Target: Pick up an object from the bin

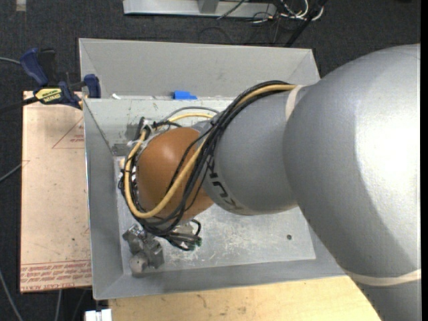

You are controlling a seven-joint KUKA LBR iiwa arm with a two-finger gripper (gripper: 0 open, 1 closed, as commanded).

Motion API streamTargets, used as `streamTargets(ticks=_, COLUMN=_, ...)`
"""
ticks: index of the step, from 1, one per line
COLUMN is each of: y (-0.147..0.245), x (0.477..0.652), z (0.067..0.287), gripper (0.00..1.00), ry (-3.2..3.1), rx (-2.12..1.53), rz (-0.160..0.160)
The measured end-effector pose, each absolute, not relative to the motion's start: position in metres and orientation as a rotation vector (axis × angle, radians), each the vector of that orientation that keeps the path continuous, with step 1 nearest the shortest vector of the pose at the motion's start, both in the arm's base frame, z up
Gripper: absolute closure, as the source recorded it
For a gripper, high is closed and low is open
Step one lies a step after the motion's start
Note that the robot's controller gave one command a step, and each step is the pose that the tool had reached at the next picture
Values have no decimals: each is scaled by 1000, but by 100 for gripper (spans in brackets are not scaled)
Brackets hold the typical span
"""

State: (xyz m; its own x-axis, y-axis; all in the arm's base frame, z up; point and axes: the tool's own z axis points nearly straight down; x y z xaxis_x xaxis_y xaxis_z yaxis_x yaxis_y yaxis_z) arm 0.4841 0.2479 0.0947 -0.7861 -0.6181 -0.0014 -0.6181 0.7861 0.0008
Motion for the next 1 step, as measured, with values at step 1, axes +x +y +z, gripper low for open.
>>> streamTargets(ticks=1, y=248, x=484, z=103, gripper=100, ry=2967, rx=-1026, rz=2)
